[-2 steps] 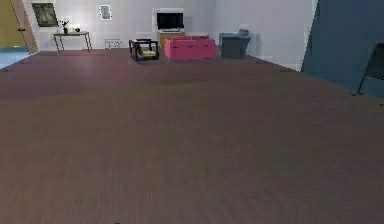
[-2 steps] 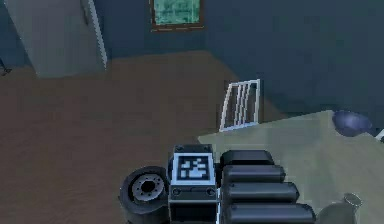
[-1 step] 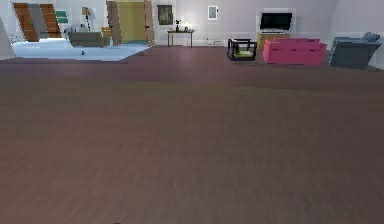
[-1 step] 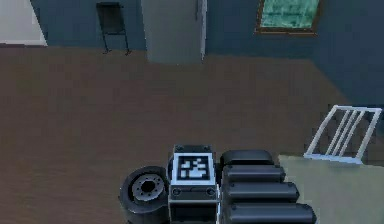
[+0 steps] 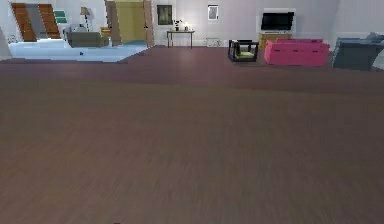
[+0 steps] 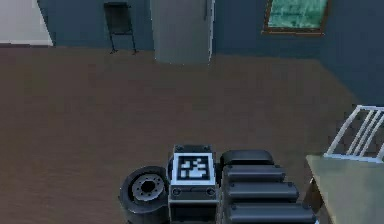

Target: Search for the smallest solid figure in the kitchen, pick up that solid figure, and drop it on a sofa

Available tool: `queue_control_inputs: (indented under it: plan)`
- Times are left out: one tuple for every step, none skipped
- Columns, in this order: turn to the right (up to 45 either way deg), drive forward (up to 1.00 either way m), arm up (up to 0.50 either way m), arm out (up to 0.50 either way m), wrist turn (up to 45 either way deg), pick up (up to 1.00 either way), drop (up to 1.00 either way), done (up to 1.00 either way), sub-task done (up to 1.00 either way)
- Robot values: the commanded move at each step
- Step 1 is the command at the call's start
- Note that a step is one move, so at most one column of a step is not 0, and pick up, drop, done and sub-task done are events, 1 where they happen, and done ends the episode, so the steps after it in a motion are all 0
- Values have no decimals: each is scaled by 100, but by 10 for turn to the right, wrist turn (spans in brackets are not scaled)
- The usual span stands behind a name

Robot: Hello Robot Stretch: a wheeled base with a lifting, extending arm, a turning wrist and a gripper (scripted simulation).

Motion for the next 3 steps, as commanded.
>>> queue_control_inputs:
  plan:
    - [-330, 0, 0, 0, 0, 0, 0, 0, 0]
    - [0, 100, 0, 0, 0, 0, 0, 0, 0]
    - [0, 100, 0, 0, 0, 0, 0, 0, 0]
